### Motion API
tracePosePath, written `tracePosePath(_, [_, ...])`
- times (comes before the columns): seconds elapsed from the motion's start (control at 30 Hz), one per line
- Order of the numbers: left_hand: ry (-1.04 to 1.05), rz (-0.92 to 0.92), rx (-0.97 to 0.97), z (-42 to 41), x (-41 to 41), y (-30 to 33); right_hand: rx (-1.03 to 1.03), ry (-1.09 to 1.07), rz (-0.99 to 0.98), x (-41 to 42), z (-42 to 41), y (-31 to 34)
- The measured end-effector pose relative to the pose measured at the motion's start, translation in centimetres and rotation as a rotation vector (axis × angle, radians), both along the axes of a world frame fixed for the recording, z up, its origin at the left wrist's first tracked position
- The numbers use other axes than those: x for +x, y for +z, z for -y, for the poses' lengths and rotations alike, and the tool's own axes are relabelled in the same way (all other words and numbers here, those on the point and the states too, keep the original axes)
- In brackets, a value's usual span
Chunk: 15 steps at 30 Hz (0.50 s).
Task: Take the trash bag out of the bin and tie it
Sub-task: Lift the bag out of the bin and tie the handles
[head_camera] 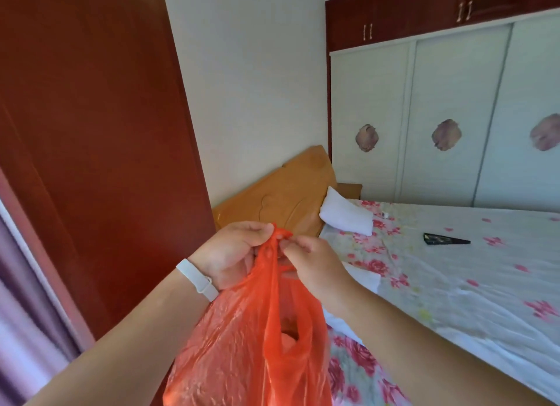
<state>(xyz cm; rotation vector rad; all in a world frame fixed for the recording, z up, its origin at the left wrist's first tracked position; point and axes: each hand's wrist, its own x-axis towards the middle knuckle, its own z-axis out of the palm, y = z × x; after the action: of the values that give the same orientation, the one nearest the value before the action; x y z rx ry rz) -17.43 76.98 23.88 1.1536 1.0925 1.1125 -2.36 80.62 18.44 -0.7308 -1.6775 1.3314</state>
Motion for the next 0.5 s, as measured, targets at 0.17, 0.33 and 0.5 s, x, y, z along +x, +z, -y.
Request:
tracePosePath(0.17, [-0.022,-0.057,0.012,0.9,-0.1,0.5,-0.272,0.053,-0.274,-0.1,0.4,0.7])
tracePosePath(0.33, [0.159,-0.251,0.152,1.8,-0.2,0.1,-0.446,0.215,-0.445,-0.4,0.8,0.9])
tracePosePath(0.5, [0.276,-0.525,0.357,3.3,-0.2,-1.0,-0.409,0.118,-0.431,-1.6,1.6,0.2])
